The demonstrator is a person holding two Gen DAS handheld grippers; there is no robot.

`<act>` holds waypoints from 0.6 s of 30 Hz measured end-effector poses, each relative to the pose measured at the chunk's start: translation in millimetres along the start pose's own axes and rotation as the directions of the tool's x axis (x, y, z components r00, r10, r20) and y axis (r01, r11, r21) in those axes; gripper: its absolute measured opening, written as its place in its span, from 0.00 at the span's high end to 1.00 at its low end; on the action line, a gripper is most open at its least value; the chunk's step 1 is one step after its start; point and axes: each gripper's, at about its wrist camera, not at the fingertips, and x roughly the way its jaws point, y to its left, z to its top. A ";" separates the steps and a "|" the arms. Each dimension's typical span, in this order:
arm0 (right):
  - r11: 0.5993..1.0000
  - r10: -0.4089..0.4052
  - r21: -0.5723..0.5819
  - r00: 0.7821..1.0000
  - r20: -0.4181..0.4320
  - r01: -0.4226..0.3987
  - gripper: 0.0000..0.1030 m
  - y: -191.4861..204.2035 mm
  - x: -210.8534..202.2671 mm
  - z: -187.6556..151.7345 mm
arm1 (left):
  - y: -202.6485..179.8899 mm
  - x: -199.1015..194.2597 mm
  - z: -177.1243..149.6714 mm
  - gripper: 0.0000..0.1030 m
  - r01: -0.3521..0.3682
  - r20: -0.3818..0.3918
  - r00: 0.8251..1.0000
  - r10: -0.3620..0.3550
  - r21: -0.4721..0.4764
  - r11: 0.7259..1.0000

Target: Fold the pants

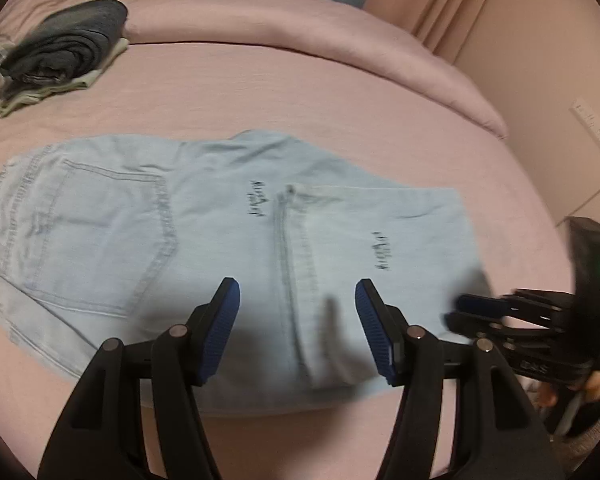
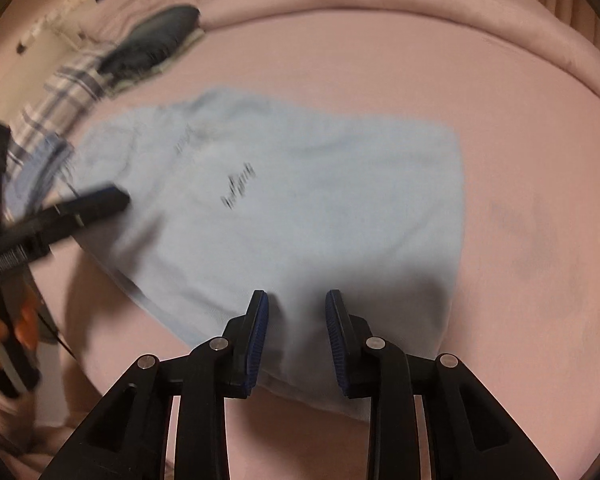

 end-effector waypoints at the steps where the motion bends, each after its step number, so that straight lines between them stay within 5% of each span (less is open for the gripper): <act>1: 1.000 -0.010 -0.007 1.000 0.014 0.010 0.71 2.4 -0.9 -0.9 | 2.3 0.5 0.5 0.42 -0.030 0.003 1.000 0.030 0.005 1.000; 9: 0.999 0.046 -0.032 0.997 0.060 -0.044 0.71 19.8 -15.5 10.8 | 36.2 -20.2 3.1 0.34 -0.157 0.077 0.984 0.158 -0.019 0.987; 18: 0.993 0.099 -0.074 0.992 0.080 -0.093 0.71 53.0 -3.3 23.4 | 134.5 -63.6 -28.0 0.30 -0.262 0.079 0.952 0.294 -0.280 0.923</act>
